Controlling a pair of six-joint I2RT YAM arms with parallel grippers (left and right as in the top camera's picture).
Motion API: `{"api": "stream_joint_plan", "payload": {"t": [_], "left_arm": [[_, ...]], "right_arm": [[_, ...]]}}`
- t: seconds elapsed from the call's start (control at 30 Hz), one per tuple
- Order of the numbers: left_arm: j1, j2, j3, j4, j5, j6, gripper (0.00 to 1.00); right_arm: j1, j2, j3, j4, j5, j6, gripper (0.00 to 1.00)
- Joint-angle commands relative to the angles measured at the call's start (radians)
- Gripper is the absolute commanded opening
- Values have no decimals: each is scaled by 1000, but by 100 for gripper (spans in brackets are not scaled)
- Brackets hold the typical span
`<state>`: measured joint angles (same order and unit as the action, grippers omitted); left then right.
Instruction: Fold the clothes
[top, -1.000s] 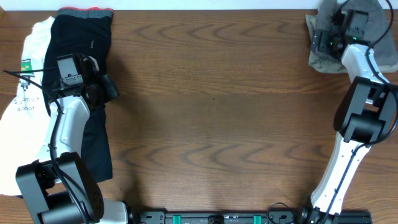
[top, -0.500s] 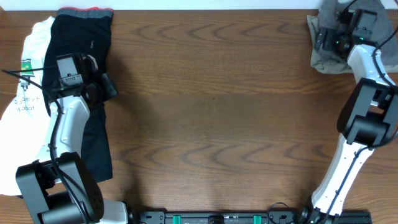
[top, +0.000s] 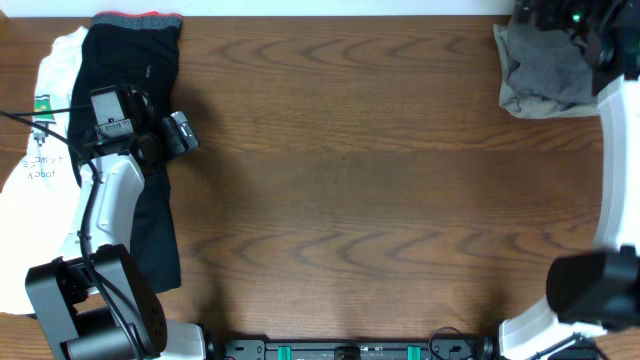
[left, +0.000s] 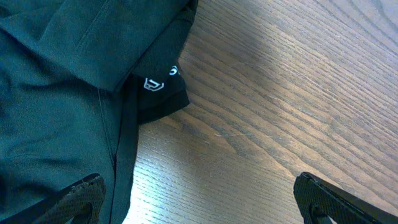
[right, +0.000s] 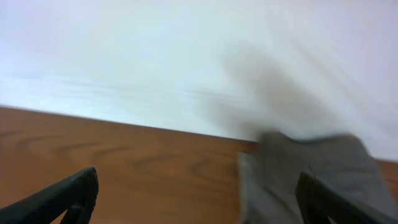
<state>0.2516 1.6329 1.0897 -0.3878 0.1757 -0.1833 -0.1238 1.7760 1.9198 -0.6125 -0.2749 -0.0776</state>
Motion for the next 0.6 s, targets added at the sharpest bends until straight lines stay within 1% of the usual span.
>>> {"api": "stream_joint_plan", "payload": {"t": [0.0, 0.17, 0.33, 0.43, 0.5, 0.57], "left_arm": [[0, 15, -6, 1, -16, 5, 98], [0, 15, -6, 1, -16, 5, 98], [0, 15, -6, 1, -16, 5, 98], [0, 15, -6, 1, -16, 5, 98], [0, 15, -6, 1, -16, 5, 98], [0, 15, -6, 1, -16, 5, 98]], "right_arm": [[66, -31, -3, -52, -19, -13, 99], [171, -68, -3, -132, -46, -5, 99], [257, -66, -3, -141, -55, -5, 99], [283, -66, -3, -152, -23, -18, 99], [289, -66, -3, -191, 26, -17, 99], [288, -66, -3, -227, 28, -17, 99]]}}
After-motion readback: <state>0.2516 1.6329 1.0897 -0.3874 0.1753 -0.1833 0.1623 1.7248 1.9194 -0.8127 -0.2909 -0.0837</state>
